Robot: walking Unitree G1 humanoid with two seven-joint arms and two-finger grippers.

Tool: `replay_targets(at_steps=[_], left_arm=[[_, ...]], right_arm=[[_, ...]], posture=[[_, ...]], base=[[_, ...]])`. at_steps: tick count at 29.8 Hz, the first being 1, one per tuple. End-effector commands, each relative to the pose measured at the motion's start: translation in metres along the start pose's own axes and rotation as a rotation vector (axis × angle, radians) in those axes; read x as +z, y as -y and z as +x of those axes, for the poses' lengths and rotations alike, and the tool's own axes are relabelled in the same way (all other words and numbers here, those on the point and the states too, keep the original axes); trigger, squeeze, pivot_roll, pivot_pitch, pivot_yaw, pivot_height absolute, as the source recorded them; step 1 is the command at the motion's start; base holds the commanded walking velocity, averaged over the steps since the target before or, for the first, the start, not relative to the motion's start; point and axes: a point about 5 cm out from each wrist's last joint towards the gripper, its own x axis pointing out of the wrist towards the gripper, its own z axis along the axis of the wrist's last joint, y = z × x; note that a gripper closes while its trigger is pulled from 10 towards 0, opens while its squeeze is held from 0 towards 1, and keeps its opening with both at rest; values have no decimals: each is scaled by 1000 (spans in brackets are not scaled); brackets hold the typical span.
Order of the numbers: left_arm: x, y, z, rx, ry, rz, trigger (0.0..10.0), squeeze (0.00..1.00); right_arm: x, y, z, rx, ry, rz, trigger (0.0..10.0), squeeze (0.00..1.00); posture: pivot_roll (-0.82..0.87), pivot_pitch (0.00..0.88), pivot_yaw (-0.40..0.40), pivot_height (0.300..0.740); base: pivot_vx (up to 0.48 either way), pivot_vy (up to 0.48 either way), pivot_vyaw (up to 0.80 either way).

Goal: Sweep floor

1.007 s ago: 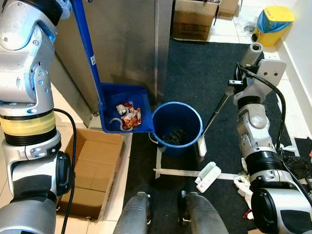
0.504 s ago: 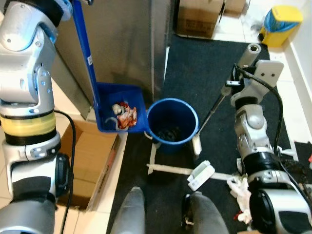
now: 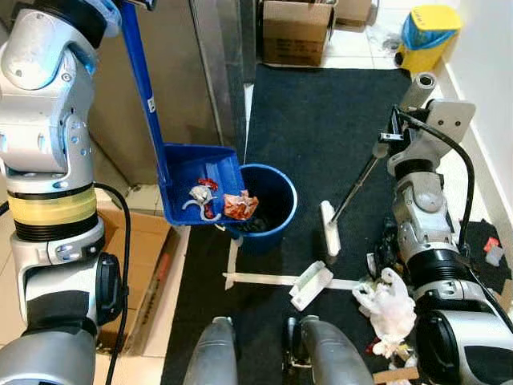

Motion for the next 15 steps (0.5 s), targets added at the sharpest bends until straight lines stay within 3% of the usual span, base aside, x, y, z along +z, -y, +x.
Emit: replay_targets(at_steps=[1,10,15], left_arm=[[12,-6,-2,12,58,55,10000,0],[4,-8,-3,27,32,66,10000,0],[2,-10,-3,15,42,135,10000,0]], right_arm=[[5,0,0,-3,35,5,10000,0],[5,1,-1,-6,34,4,10000,0],[5,1,0,-5,36,6,10000,0]], posture=[[35,164,-10,740],[36,166,-11,740],[39,168,-11,740]], base=[[0,0,0],[0,0,0],[0,0,0]])
